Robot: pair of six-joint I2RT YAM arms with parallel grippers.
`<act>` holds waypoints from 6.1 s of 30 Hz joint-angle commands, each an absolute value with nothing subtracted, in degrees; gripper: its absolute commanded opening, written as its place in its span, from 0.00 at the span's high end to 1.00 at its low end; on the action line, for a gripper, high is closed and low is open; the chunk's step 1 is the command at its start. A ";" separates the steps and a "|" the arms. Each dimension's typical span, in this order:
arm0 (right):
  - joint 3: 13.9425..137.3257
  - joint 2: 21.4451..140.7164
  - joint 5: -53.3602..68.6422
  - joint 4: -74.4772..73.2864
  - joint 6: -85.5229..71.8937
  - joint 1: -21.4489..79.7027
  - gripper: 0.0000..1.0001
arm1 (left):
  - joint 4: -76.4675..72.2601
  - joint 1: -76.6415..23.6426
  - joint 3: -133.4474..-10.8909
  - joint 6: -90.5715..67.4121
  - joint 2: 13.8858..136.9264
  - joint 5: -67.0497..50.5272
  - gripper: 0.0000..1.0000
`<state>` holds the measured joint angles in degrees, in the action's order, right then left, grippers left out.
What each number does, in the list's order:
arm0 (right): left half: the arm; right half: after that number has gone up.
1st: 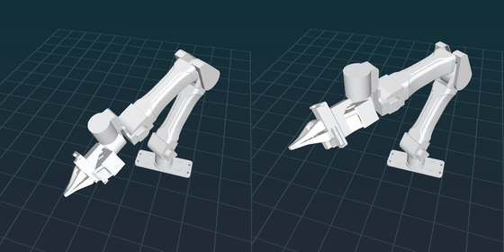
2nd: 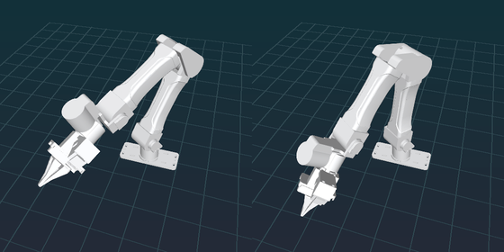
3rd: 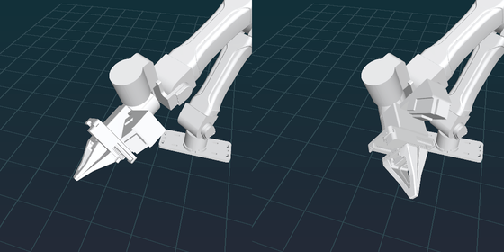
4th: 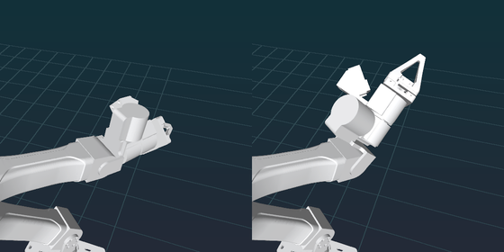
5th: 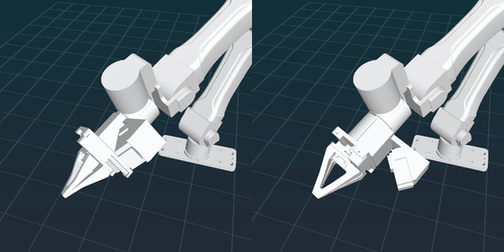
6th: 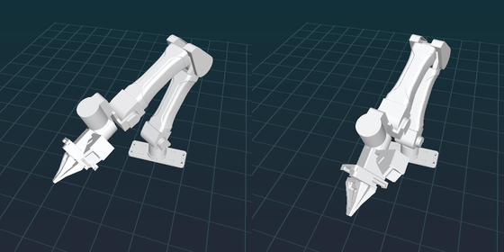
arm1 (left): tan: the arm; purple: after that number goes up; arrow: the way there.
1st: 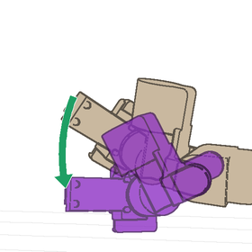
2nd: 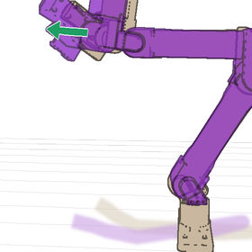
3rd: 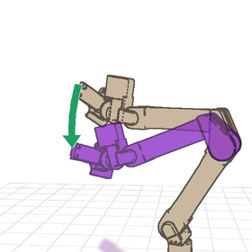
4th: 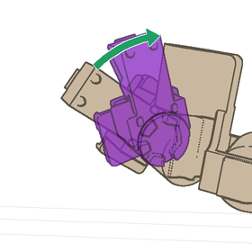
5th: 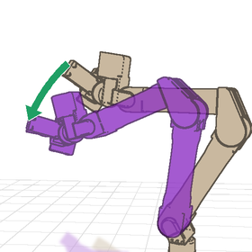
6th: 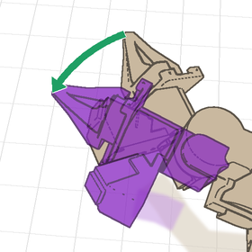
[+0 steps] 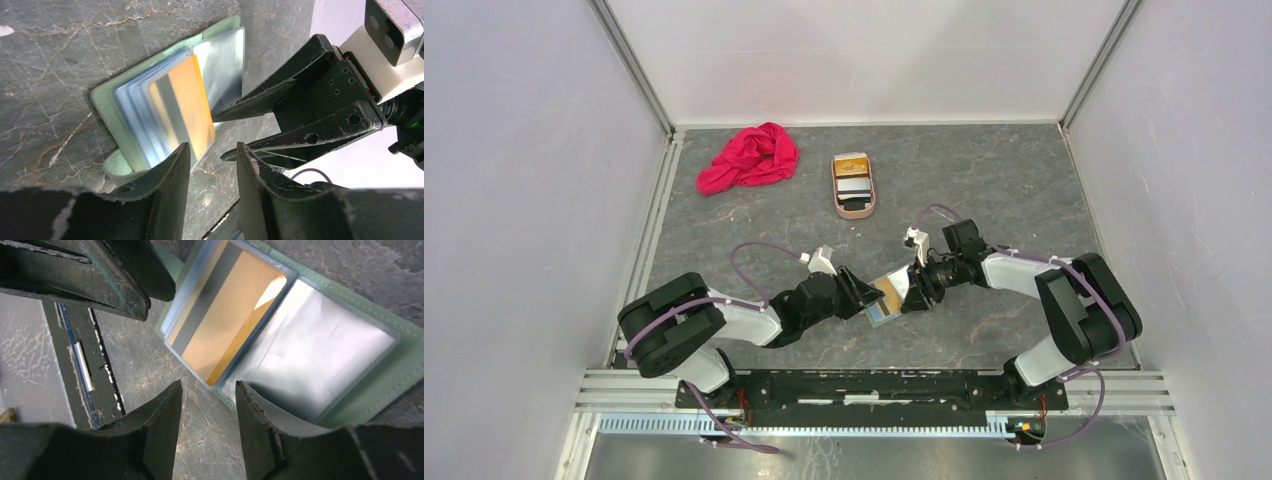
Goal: Put the credit cards into the card holder
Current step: Open the card holder at the center of the board.
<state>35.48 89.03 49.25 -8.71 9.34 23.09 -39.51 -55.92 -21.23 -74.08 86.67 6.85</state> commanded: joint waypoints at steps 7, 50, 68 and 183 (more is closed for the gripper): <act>36.91 85.49 48.81 -9.02 12.75 20.82 0.50 | -44.51 -55.25 -22.57 -74.97 88.91 4.95 0.54; 38.62 93.48 42.01 -11.48 13.10 20.13 0.97 | -42.55 -54.89 -23.47 -75.93 91.57 6.00 0.56; 38.72 93.69 42.11 -11.76 13.36 20.09 0.97 | -52.78 -53.46 -22.07 -77.59 94.96 2.55 0.62; 39.64 94.05 45.96 -12.65 14.85 18.45 0.97 | -45.14 -51.36 -28.28 -71.14 97.25 -2.32 0.57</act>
